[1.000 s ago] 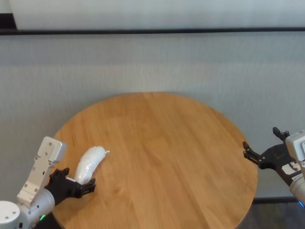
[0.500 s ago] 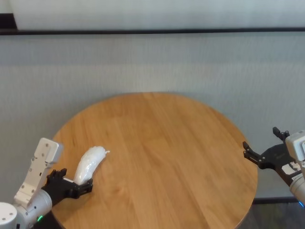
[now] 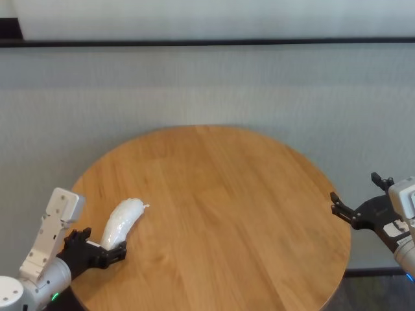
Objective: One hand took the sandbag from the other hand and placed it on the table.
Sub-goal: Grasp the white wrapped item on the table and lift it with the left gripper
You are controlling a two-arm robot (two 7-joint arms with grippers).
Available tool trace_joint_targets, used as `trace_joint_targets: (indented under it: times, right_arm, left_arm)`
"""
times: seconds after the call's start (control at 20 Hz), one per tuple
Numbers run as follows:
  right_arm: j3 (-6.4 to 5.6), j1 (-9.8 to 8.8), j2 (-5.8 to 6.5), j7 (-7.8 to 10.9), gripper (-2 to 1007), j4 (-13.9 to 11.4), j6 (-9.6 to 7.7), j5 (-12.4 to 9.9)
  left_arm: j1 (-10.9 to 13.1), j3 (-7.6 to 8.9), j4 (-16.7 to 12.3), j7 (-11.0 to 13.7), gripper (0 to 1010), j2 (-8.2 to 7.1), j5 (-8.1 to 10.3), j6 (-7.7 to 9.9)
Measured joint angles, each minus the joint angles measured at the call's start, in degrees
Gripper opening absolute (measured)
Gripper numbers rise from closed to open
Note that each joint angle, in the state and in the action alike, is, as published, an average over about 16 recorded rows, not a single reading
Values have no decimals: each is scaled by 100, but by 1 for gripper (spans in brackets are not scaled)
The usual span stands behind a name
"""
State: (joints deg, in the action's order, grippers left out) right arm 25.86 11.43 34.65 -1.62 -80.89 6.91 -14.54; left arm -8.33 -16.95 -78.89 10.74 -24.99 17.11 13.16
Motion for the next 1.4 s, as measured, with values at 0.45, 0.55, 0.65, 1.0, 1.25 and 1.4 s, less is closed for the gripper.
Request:
trace_joint_targets:
  times: [0.45,0.55,0.65,1.0,1.25,1.4]
  right_arm:
    - [0,0,0,0,1001,0,0,0]
    - [0,0,0,0,1001,0,0,0]
    - [0,0,0,0,1001,0,0,0]
    - [0,0,0,0,1001,0,0,0]
    - [0,0,0,0,1001,0,0,0]
    - [0,0,0,0,1001,0,0,0]
  left_arm:
    - [-13,78,96,96,1000,75,-90,-46]
    - [-19,91,117,118,1000,90,-115,-48]
    - [-28,102,138,139,1000,107,-140,-51]
    - [-62,140,211,213,1000,162,-242,-76]
    - [-79,166,260,264,1000,193,-295,-123]
    - [-86,179,284,289,1000,207,-311,-148]
